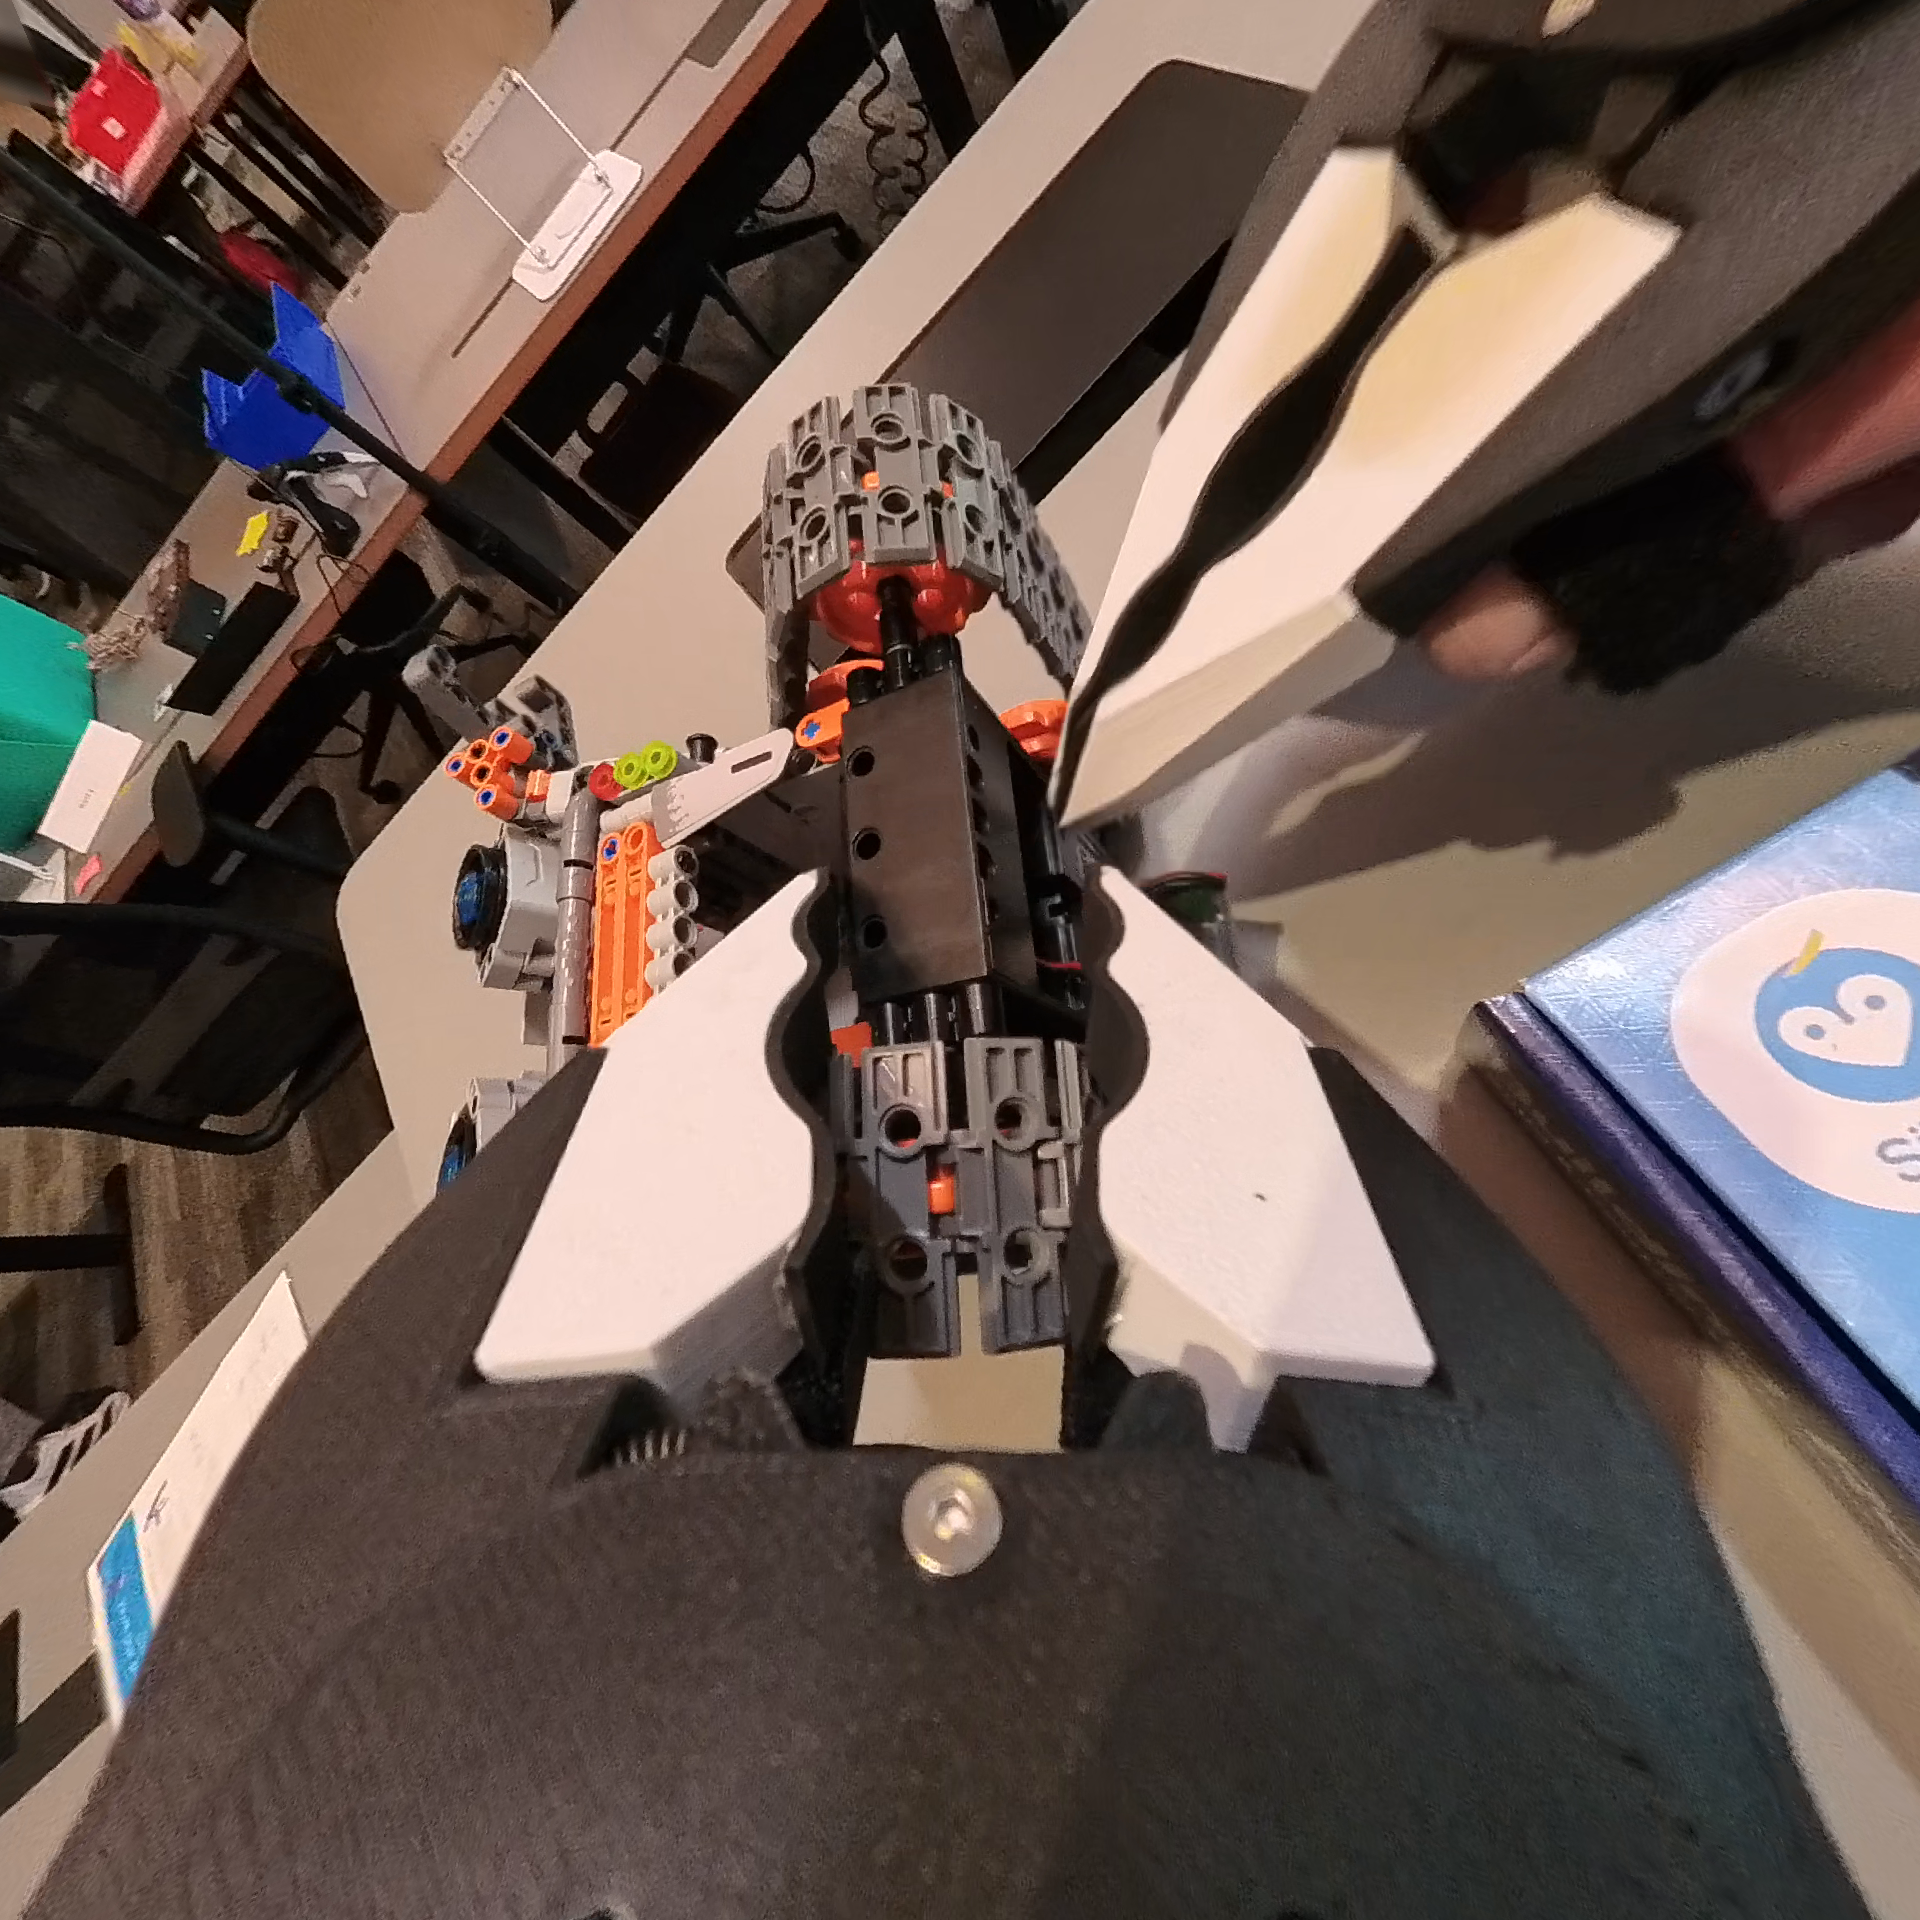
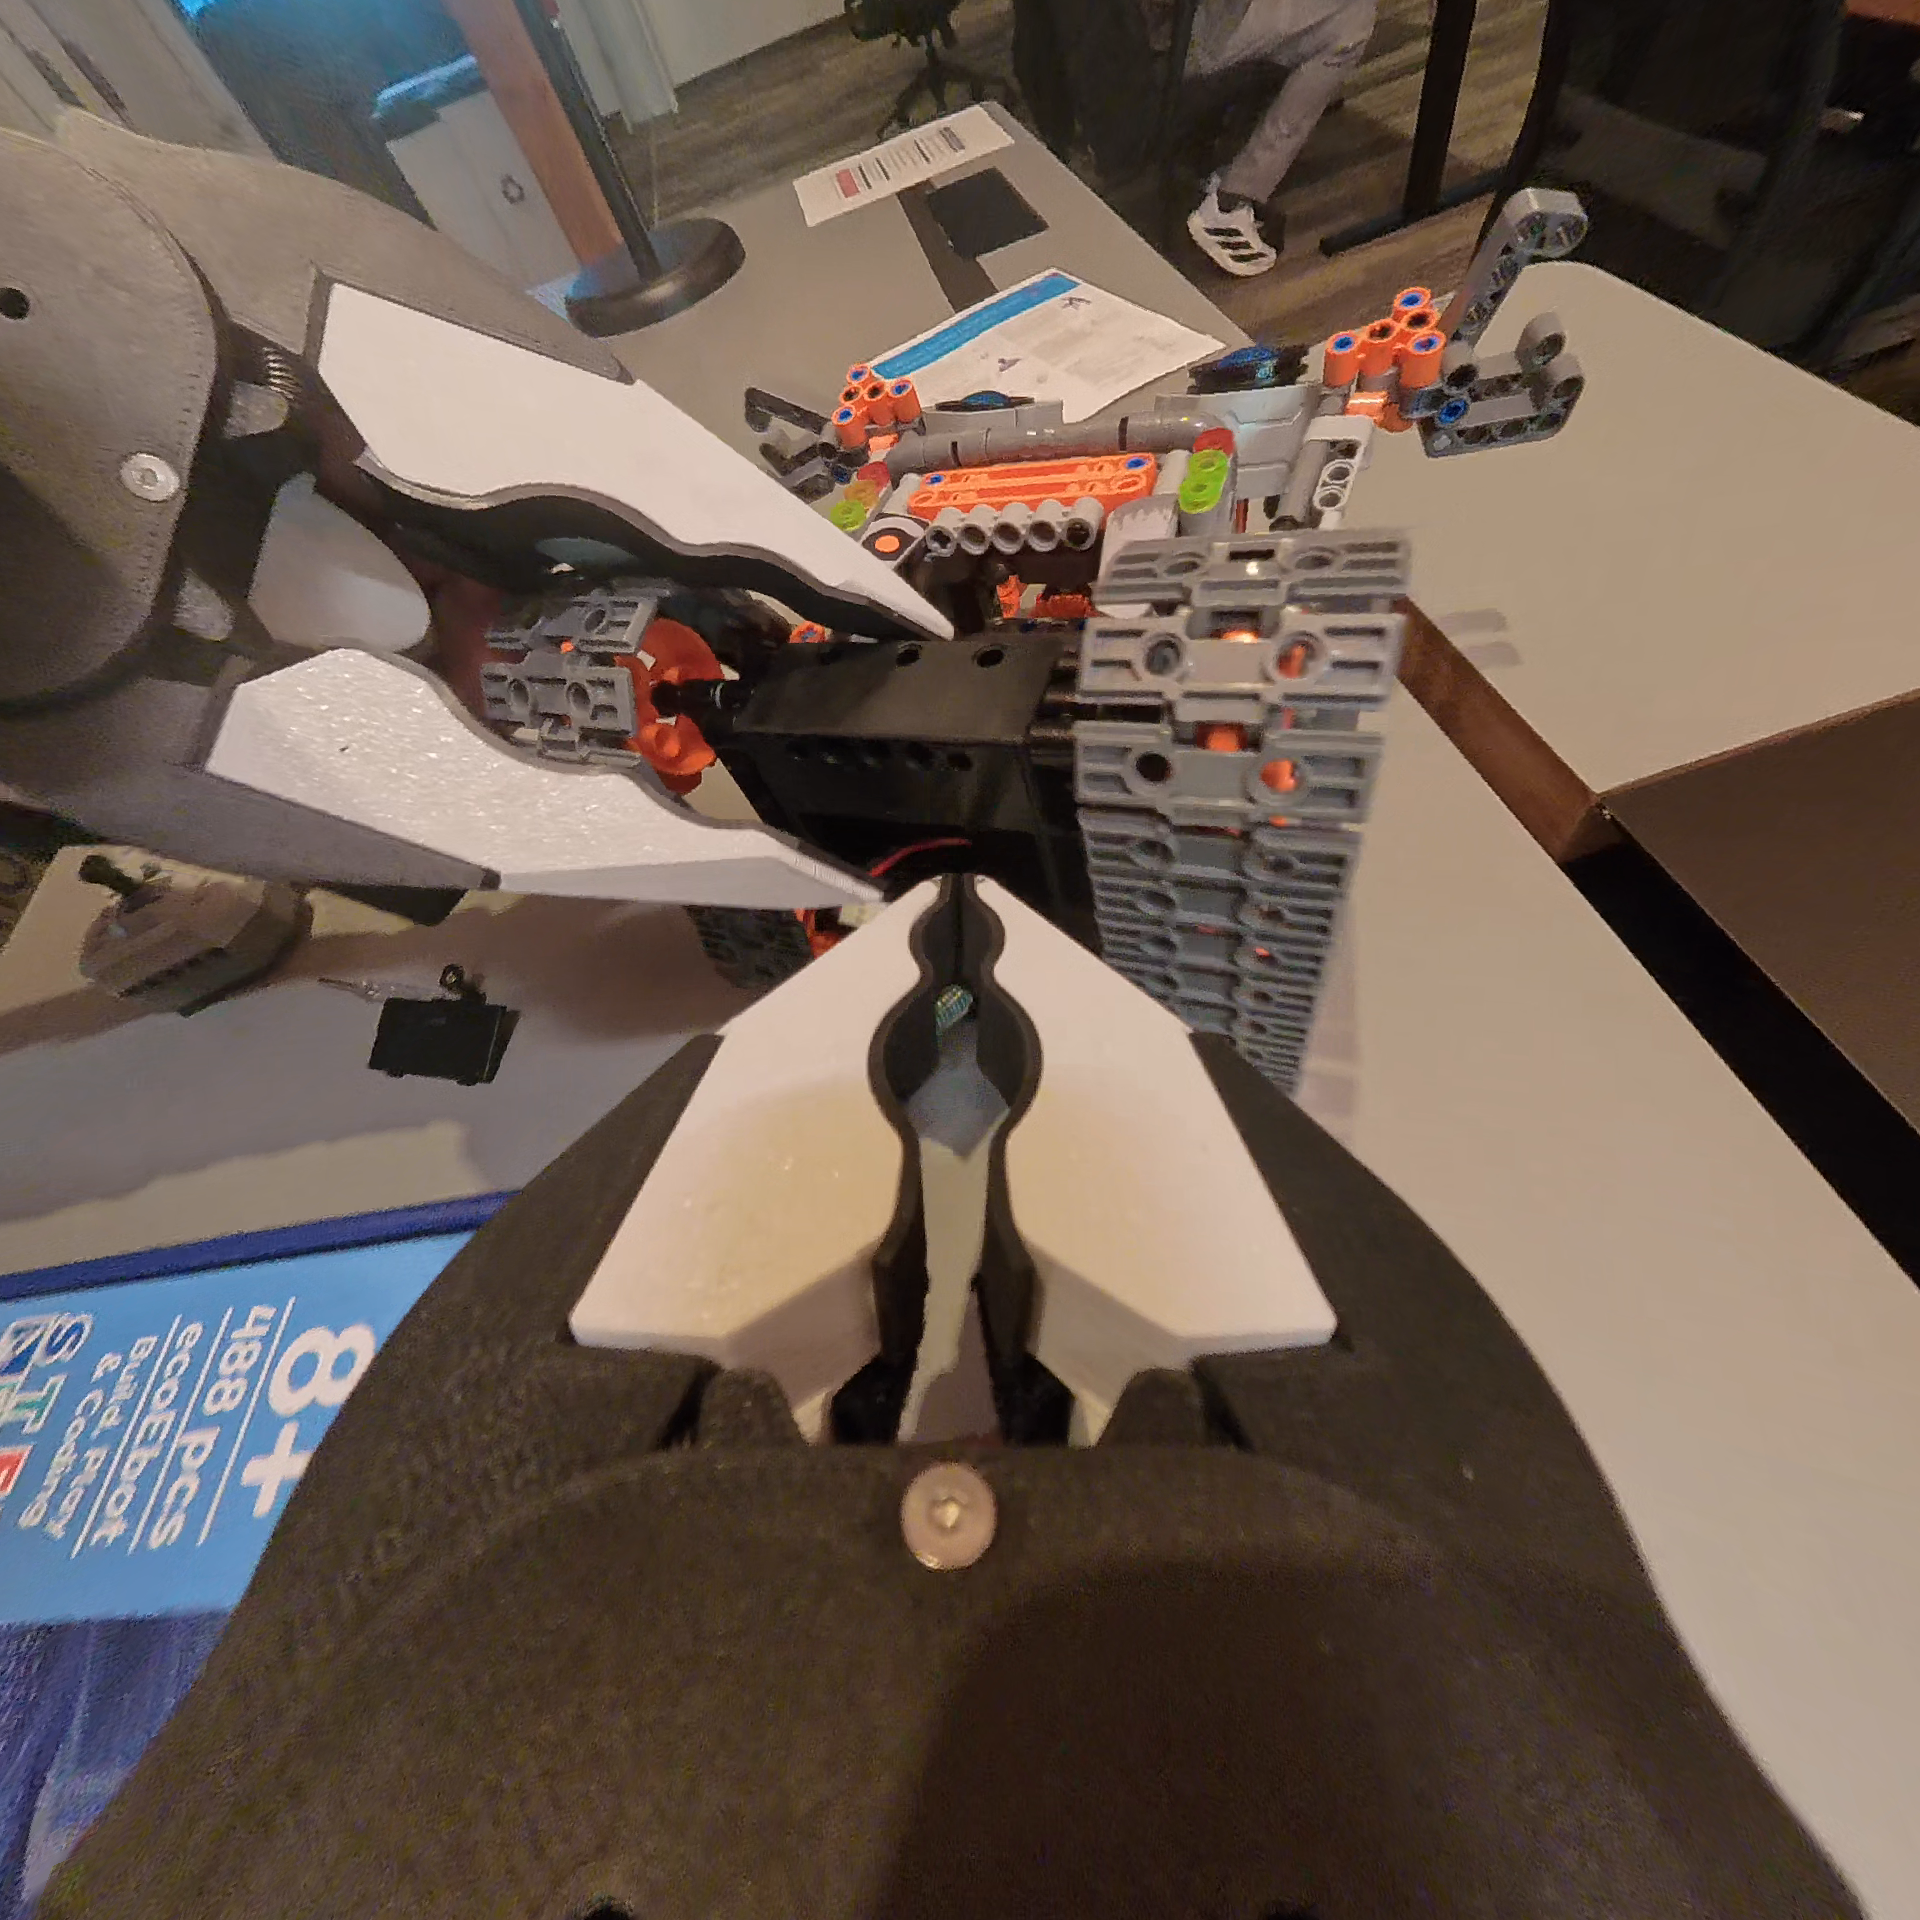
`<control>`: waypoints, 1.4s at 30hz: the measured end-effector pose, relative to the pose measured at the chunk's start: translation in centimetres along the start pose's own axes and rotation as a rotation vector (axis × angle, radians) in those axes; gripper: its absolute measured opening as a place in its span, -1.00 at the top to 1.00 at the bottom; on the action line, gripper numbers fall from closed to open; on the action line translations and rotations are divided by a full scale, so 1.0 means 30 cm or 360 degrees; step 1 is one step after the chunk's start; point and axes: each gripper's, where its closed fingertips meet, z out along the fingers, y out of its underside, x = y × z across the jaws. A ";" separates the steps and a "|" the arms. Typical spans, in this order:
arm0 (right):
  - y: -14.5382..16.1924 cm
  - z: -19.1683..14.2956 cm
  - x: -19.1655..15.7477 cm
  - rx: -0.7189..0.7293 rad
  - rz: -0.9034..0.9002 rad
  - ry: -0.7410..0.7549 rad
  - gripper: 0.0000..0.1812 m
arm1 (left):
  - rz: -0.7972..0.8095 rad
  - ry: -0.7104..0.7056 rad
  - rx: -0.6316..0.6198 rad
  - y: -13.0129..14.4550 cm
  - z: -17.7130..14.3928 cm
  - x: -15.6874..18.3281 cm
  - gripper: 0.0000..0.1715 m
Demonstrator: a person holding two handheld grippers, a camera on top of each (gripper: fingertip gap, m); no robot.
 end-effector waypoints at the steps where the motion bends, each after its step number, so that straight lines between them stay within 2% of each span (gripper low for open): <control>1: 0.006 -0.019 0.003 -0.0026 0.0003 -0.0023 1.00 | 0.0005 -0.0009 -0.0004 0.001 0.000 -0.001 0.47; 4: 0.062 -0.067 0.014 -0.0163 -0.0098 -0.0045 0.88 | 0.0008 -0.0023 -0.0018 0.005 -0.001 -0.004 0.48; 7: 0.138 -0.052 -0.011 -0.0311 -0.0161 -0.0105 0.65 | 0.0011 -0.0019 -0.0032 0.007 -0.002 -0.003 0.48; 11: 0.153 0.008 -0.041 -0.0357 0.0004 -0.0137 0.69 | 0.0019 -0.0046 -0.0079 0.012 -0.004 -0.006 0.42; 16: 0.218 0.083 -0.034 -0.0552 0.0115 -0.0092 0.67 | 0.0004 -0.0019 -0.0094 0.001 -0.035 -0.007 0.38; 18: 0.188 0.098 -0.041 -0.0465 0.0209 -0.0121 0.88 | 0.0028 -0.0028 -0.0130 0.005 -0.045 -0.023 0.37; 20: 0.172 0.107 -0.036 -0.0429 0.0281 -0.0127 0.93 | 0.0015 0.0011 -0.0181 0.016 -0.053 -0.033 0.33; 28: 0.139 0.085 -0.042 -0.0388 0.0286 -0.0144 0.94 | 0.0098 0.0162 -0.0361 0.013 -0.059 -0.067 0.42; 32: 0.128 0.072 -0.043 -0.0369 0.0295 -0.0132 0.95 | 0.0177 0.0298 -0.0543 0.003 -0.039 -0.073 0.42; 39: 0.122 0.071 -0.059 -0.0342 0.0313 -0.0133 0.94 | 0.0086 0.0696 -0.0887 0.061 0.002 -0.013 0.38; 40: 0.120 0.069 -0.056 -0.0333 0.0322 -0.0125 0.94 | 0.0081 0.0725 -0.0899 0.061 0.005 -0.007 0.40; 42: 0.117 0.067 -0.055 -0.0320 0.0334 -0.0125 0.94 | 0.0079 0.0667 -0.0916 0.063 0.016 -0.034 0.60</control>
